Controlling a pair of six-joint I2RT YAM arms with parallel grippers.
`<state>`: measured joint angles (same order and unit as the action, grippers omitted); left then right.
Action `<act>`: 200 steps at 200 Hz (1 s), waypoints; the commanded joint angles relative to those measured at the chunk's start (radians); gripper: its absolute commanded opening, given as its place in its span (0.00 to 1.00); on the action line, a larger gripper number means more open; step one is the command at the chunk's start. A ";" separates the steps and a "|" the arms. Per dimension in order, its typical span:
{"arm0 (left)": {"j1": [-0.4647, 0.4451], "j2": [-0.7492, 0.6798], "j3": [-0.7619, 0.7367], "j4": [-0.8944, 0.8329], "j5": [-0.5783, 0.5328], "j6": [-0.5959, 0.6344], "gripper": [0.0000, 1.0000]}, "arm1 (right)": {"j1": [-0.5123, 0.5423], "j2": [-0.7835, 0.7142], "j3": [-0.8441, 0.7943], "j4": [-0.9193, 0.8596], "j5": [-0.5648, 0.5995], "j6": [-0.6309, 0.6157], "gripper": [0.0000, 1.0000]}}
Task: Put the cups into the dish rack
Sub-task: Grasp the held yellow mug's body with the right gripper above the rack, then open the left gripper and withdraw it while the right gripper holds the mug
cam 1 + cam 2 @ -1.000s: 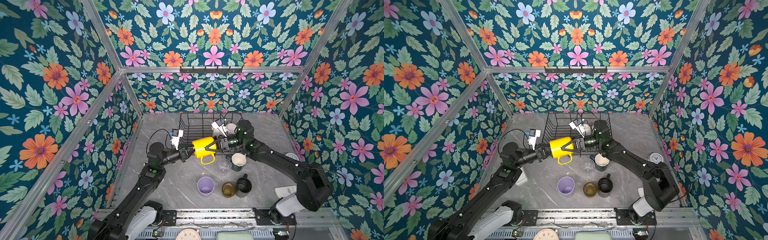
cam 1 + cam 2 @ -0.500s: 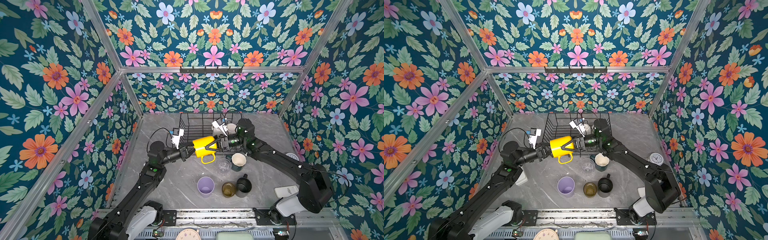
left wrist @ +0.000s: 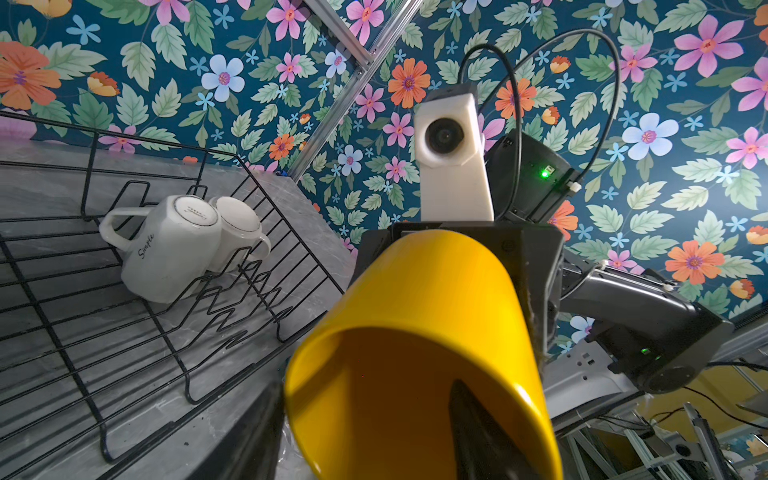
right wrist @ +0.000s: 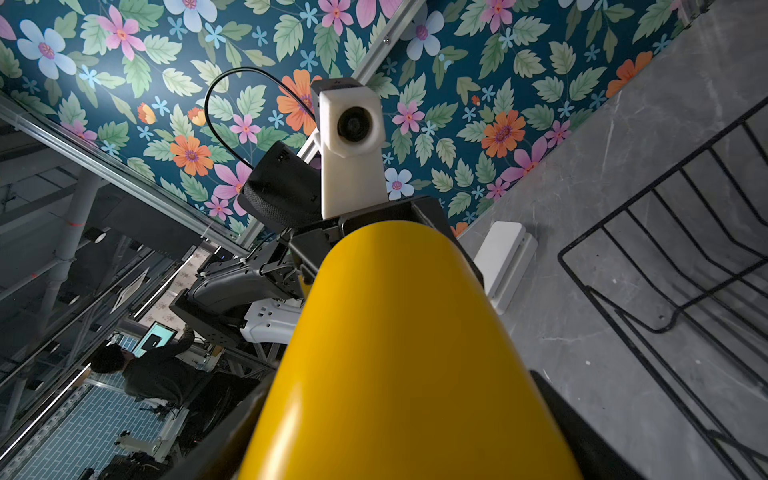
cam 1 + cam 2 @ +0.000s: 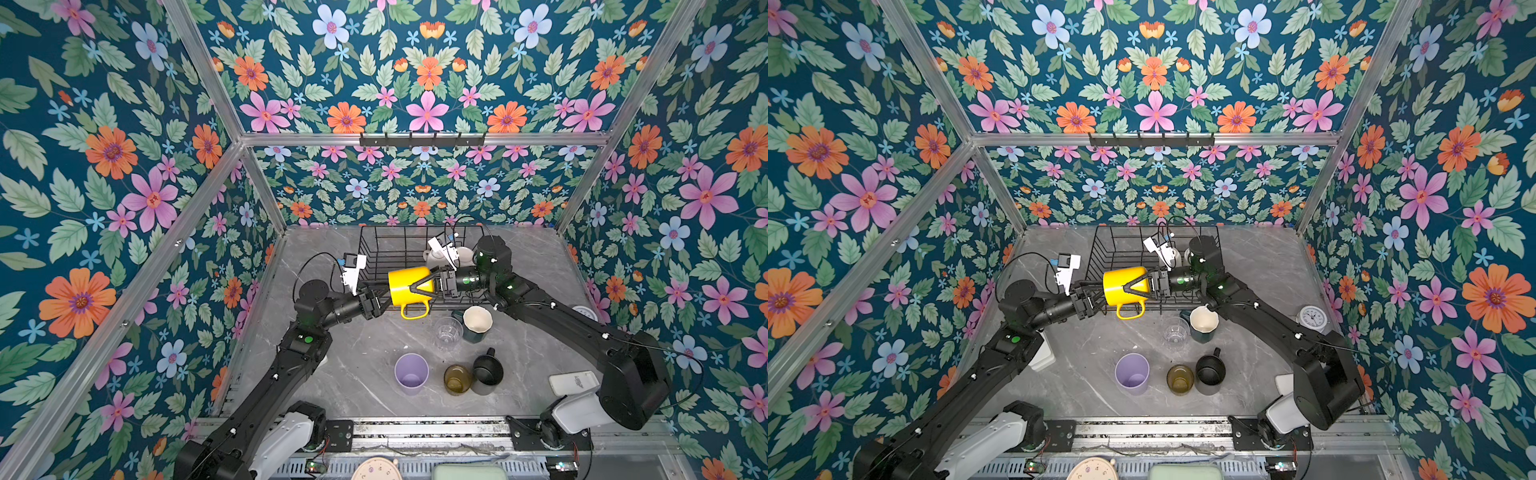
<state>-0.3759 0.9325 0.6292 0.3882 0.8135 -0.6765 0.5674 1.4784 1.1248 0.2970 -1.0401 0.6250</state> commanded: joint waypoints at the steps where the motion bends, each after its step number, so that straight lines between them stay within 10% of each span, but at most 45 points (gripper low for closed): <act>1: 0.000 -0.017 0.003 -0.025 -0.031 0.048 0.77 | -0.017 -0.024 0.000 0.037 0.007 -0.004 0.00; 73: -0.001 -0.088 -0.006 -0.105 -0.192 0.109 0.94 | -0.138 -0.220 0.013 -0.436 0.132 -0.297 0.00; 200: 0.000 -0.164 -0.063 -0.066 -0.528 0.102 0.99 | -0.186 -0.127 0.348 -1.112 0.802 -0.673 0.00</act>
<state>-0.3767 0.7822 0.5694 0.2844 0.3424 -0.5774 0.3813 1.3178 1.4189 -0.7410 -0.3874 0.0353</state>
